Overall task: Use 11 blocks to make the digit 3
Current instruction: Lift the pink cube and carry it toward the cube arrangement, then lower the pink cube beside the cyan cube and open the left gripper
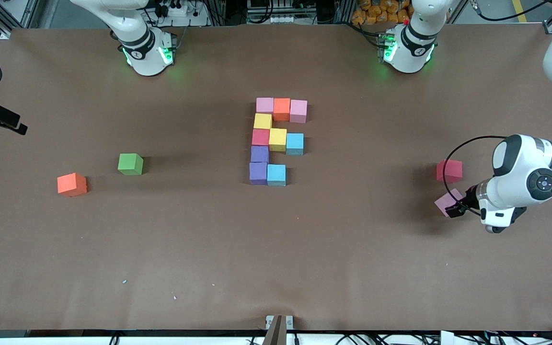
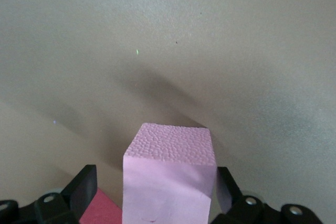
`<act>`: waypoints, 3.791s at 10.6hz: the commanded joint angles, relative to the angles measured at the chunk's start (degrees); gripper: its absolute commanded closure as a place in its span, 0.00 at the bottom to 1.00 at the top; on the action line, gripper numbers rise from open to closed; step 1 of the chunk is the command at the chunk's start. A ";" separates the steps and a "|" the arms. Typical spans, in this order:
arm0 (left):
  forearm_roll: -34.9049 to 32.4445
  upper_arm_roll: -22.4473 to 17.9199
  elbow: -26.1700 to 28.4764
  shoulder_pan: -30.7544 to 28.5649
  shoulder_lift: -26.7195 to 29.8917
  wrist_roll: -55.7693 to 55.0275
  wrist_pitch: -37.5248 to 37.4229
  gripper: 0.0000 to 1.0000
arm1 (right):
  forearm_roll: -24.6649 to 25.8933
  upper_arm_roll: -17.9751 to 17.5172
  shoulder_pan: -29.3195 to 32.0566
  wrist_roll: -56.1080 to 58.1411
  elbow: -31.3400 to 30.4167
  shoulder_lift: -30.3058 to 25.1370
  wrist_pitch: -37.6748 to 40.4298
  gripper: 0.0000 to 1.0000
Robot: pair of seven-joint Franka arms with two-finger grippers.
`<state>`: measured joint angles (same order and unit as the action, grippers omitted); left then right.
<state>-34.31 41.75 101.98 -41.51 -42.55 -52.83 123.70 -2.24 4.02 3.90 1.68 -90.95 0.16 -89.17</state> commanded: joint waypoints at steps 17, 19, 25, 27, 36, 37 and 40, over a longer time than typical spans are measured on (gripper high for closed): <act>11.02 0.79 -9.96 30.42 -0.25 -59.54 -3.73 1.00 | 0.65 -0.86 -2.85 -0.72 -0.80 -0.78 -0.21 0.00; 11.19 0.71 -9.96 33.67 -1.04 -66.76 -3.11 1.00 | 0.65 -0.86 -2.85 -0.81 -0.80 -0.60 -0.21 0.00; 11.28 -7.26 -16.63 50.00 -5.61 -85.57 0.84 1.00 | 0.83 -0.77 -2.67 -0.10 -0.19 -1.04 1.28 0.00; 11.28 -7.82 -16.81 51.96 -6.49 -88.49 2.68 1.00 | 0.92 -0.95 -3.02 -0.10 -0.01 -1.04 1.20 0.00; 10.67 -7.73 -11.90 55.05 -5.44 -92.37 4.44 1.00 | 2.14 -1.39 -4.60 -1.51 -0.36 -0.78 1.46 0.00; 10.58 -7.73 -10.93 55.05 -5.26 -92.37 4.71 1.00 | 2.58 -1.39 -4.60 -1.42 -0.36 -0.78 1.63 0.00; 10.32 -7.65 -10.05 55.05 -4.91 -93.24 5.94 1.00 | 2.59 -1.12 -3.73 0.50 -0.36 -0.78 2.16 0.00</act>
<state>-24.44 34.55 89.59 13.30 -49.09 -144.31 128.29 -0.63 2.97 -0.44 1.47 -91.10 -0.21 -87.59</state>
